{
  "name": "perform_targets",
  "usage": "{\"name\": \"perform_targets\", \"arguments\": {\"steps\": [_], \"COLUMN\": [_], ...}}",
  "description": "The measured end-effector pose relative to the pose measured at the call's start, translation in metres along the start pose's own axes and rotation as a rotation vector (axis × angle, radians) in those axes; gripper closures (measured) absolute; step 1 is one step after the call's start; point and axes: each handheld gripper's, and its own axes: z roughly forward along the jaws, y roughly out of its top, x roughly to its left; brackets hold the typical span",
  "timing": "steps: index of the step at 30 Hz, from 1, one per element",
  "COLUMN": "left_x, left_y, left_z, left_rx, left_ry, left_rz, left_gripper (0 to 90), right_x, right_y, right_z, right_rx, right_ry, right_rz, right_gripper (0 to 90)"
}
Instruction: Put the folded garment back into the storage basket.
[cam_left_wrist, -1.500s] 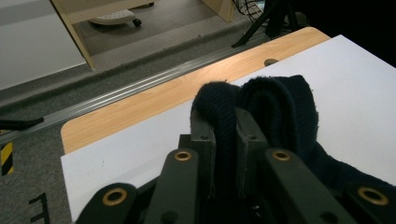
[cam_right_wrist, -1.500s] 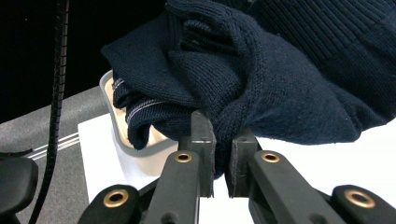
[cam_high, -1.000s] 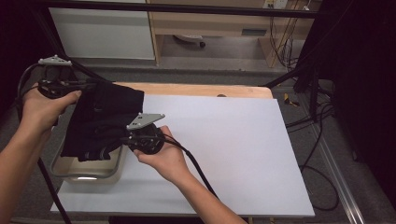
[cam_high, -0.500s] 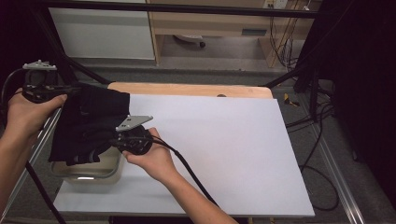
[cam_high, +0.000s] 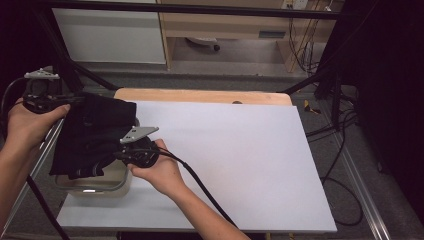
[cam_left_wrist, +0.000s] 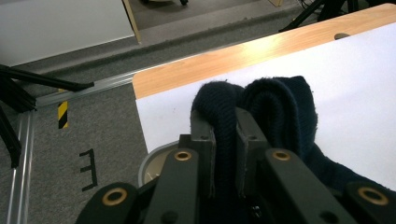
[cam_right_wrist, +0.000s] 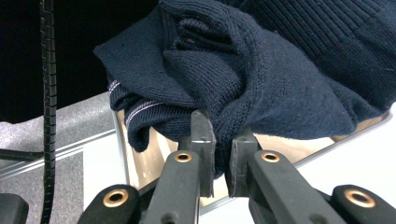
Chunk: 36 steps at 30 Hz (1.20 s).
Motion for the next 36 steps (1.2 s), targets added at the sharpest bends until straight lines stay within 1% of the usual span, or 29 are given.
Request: {"name": "perform_targets", "arguments": {"steps": [9,12,19,25,30,33,36], "left_x": [0.001,0.002,0.003,0.002,0.001,0.001,0.001], "left_y": [-0.004,-0.006,-0.008,-0.008,-0.009,-0.01,-0.011], "left_z": [0.001,0.002,0.004,0.004,0.005,0.007,0.01], "left_rx": [0.006,0.004,0.012,0.017,0.024,0.026,0.035], "left_ry": [0.009,0.01,0.016,0.023,0.028,0.031,0.035], "left_rz": [-0.001,-0.006,-0.007,-0.004,0.001,-0.002,-0.002], "left_gripper": [80.4,80.5,80.4,80.4,80.4,80.4,80.4], "right_x": [0.004,0.005,0.006,0.005,0.005,0.004,0.004], "right_y": [-0.003,-0.003,-0.005,-0.006,-0.008,-0.009,-0.01], "right_z": [0.004,0.006,0.007,0.007,0.006,0.007,0.008], "right_rx": [0.006,0.005,-0.01,-0.013,-0.012,-0.008,-0.011], "right_ry": [0.002,-0.003,0.009,0.008,0.01,0.009,0.007], "right_rz": [-0.003,-0.011,-0.035,-0.043,-0.043,-0.047,-0.037], "right_gripper": [84.0,84.0,84.0,84.0,84.0,84.0,84.0]}}
